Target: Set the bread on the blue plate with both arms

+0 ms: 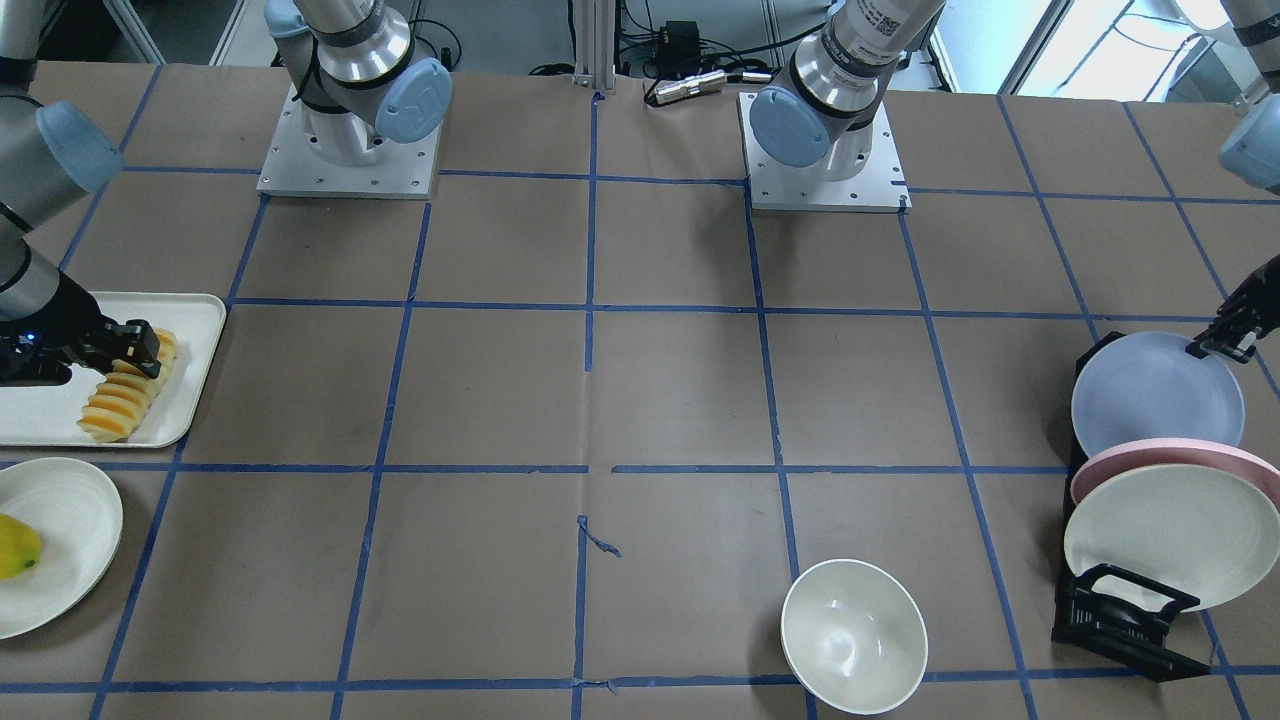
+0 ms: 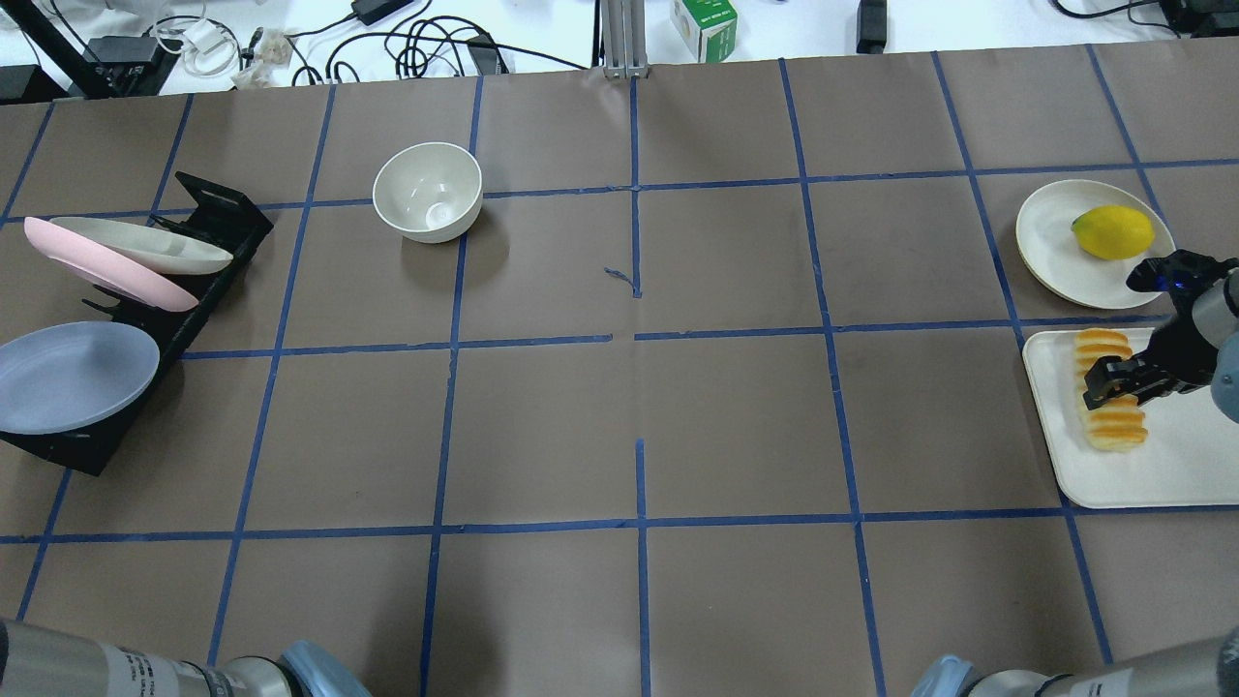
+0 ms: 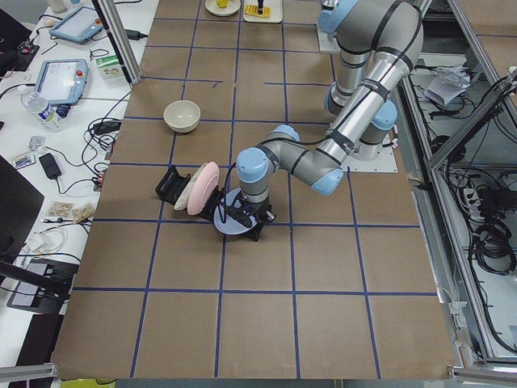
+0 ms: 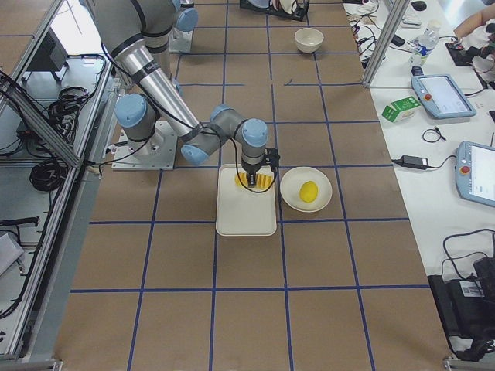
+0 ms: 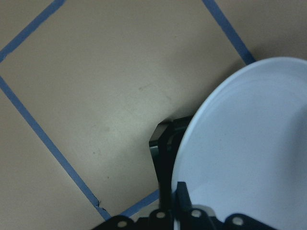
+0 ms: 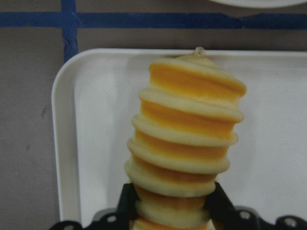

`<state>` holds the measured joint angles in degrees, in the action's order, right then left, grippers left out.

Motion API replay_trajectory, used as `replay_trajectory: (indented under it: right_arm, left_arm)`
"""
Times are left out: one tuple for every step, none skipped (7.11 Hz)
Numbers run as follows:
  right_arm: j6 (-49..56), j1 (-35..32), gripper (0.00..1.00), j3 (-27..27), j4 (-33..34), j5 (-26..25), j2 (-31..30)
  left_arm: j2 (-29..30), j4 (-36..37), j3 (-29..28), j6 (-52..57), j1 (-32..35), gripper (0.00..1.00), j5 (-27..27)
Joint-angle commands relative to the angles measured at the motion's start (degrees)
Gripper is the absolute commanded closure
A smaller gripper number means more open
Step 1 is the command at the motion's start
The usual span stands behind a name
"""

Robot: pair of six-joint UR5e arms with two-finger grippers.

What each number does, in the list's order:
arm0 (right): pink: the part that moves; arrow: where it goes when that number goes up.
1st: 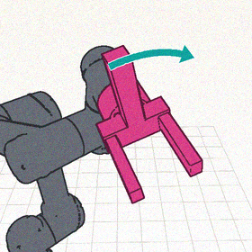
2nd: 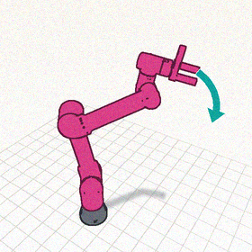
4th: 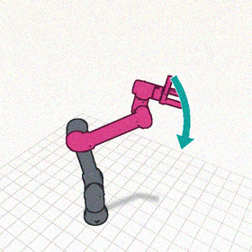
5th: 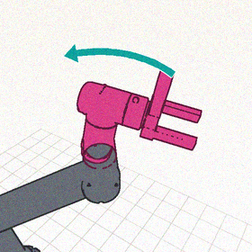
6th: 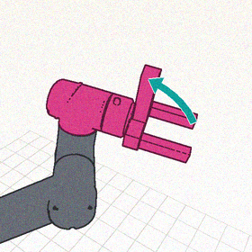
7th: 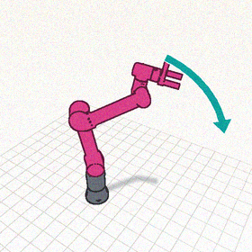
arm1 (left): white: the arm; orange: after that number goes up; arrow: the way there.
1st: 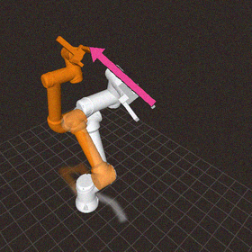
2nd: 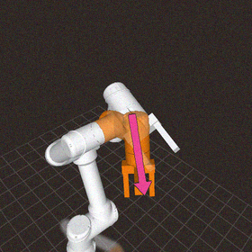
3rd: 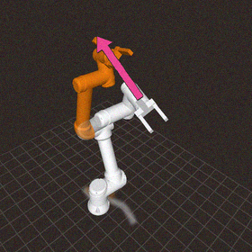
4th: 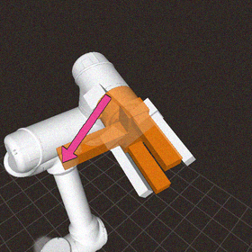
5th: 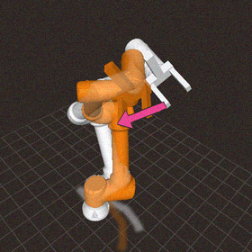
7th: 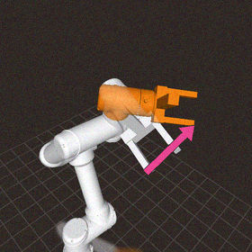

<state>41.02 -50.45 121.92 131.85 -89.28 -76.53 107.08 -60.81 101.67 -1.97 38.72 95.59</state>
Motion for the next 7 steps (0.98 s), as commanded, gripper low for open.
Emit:
replay_trajectory:
  right_arm:
    - [-0.32, -0.52, 1.00, -3.15, -4.48, -0.02, -0.46]
    - [-0.50, -1.57, 1.00, -6.13, -8.94, -0.19, -0.98]
    - [-0.59, -1.76, 1.00, -8.43, -12.11, -0.20, -1.07]
    - [-0.59, -1.93, 1.00, -9.75, -13.36, -0.20, -1.07]
    - [-0.68, -3.06, 1.00, -10.64, -14.07, -0.28, -1.16]
    - [-3.29, -5.08, 1.00, -12.39, -16.60, -1.59, -1.51]
    - [-6.88, -7.97, 1.00, -15.88, -19.85, -2.38, -1.51]
  left_arm:
    - [-3.36, -6.99, -2.59, 0.12, 0.22, 1.00, 0.47]
    - [-5.29, -11.83, -5.48, 0.21, 0.22, 1.00, 2.22]
    - [-7.74, -18.57, -7.86, 0.29, 0.30, 1.00, 3.54]
    - [-11.16, -26.82, -9.36, 0.21, 0.22, 1.00, 4.60]
    - [-14.85, -34.04, -10.86, 0.12, 0.30, 1.00, 5.48]
    - [-18.37, -43.51, -11.48, -0.58, 1.09, 1.00, 1.48]
    - [-19.97, -45.60, -10.10, -2.24, 4.66, 1.00, -6.30]
